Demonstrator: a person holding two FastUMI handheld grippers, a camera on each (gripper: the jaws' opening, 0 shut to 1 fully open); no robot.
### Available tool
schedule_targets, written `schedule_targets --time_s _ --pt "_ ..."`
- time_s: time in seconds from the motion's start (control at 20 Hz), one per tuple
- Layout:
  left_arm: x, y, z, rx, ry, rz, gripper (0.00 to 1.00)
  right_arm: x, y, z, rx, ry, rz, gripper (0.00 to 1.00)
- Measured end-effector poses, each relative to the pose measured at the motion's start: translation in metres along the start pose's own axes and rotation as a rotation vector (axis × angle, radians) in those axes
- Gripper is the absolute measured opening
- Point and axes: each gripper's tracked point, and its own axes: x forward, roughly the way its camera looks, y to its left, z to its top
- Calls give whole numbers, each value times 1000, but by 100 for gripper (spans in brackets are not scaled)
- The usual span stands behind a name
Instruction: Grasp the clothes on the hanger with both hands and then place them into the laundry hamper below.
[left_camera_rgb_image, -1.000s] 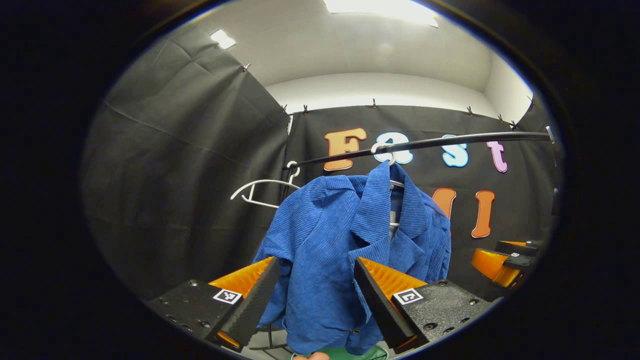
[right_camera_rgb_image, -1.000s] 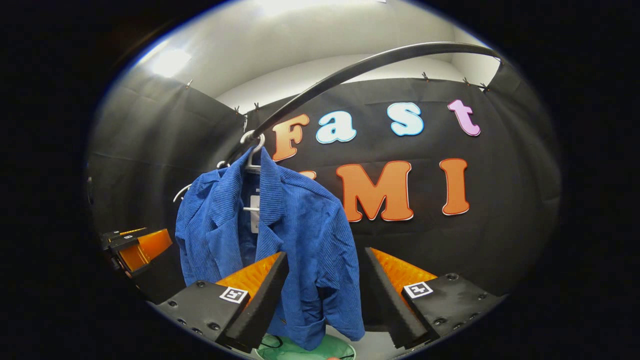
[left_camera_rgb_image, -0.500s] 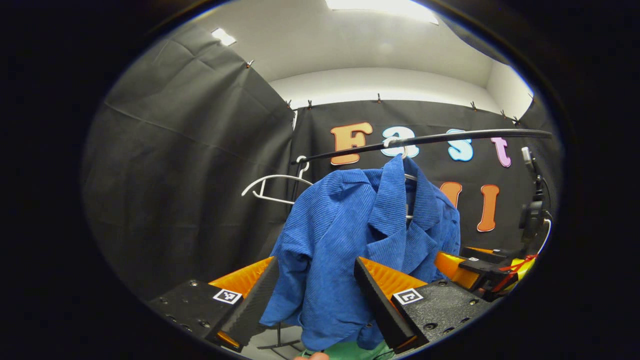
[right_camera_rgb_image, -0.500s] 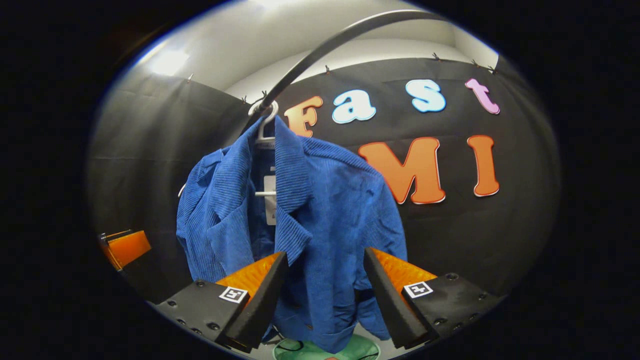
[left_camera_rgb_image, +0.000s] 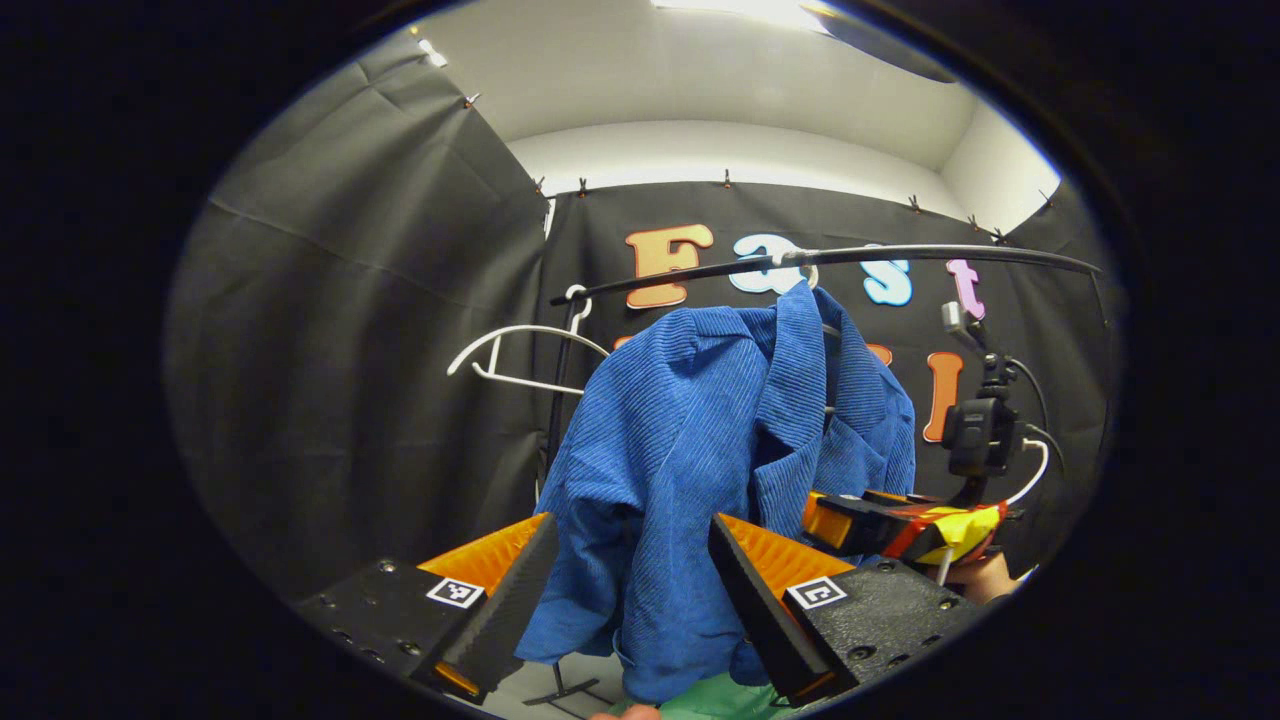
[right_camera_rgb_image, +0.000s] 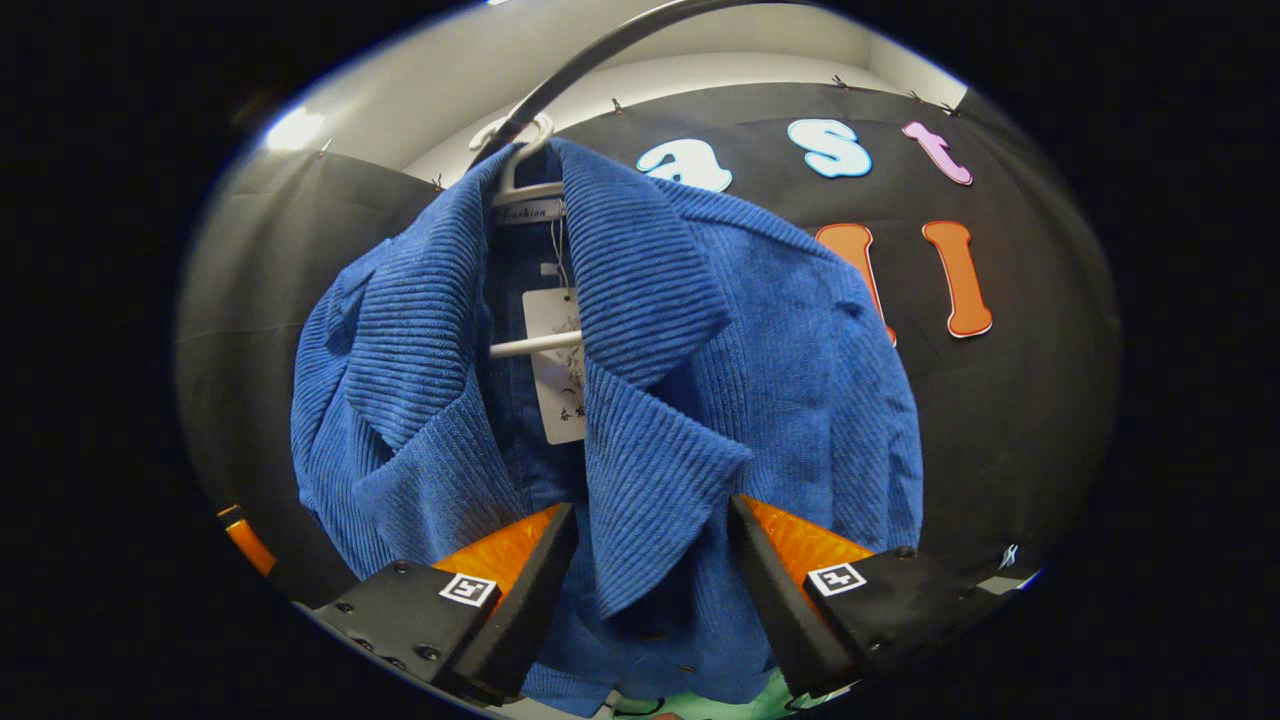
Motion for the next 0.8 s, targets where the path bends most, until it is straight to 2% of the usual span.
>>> schedule_targets --time_s 0.15,0.2,0.25,0.3,0.45,0.55,0.65,0.7,0.75,0.8 --pt "0 0 1 33 -13 14 95 16 -30 -8 -9 10 -93 97" --pt "-1 -2 -1 40 -22 32 95 18 -39 -9 -7 21 -83 97" --pt "-4 -8 -1 37 -31 47 95 20 -48 -8 -9 19 -79 89" --pt "-5 -18 -3 27 -34 55 92 17 -60 -6 -20 13 -71 71" --pt "-3 -50 -15 -9 -20 55 92 0 -75 6 -64 -7 6 16" --pt "3 -74 -20 -30 -12 42 92 -15 -87 24 -82 -53 31 10" --pt "12 -96 -25 -45 -11 25 95 -38 -92 40 -106 -98 56 9" --pt "16 -107 -26 -56 -10 12 95 -52 -92 49 -102 -115 75 2" --pt "19 -117 -27 -67 -11 -4 95 -63 -92 57 -94 -128 97 15" --pt "25 -131 -29 -82 -13 -26 92 -71 -95 67 -83 -143 109 9"
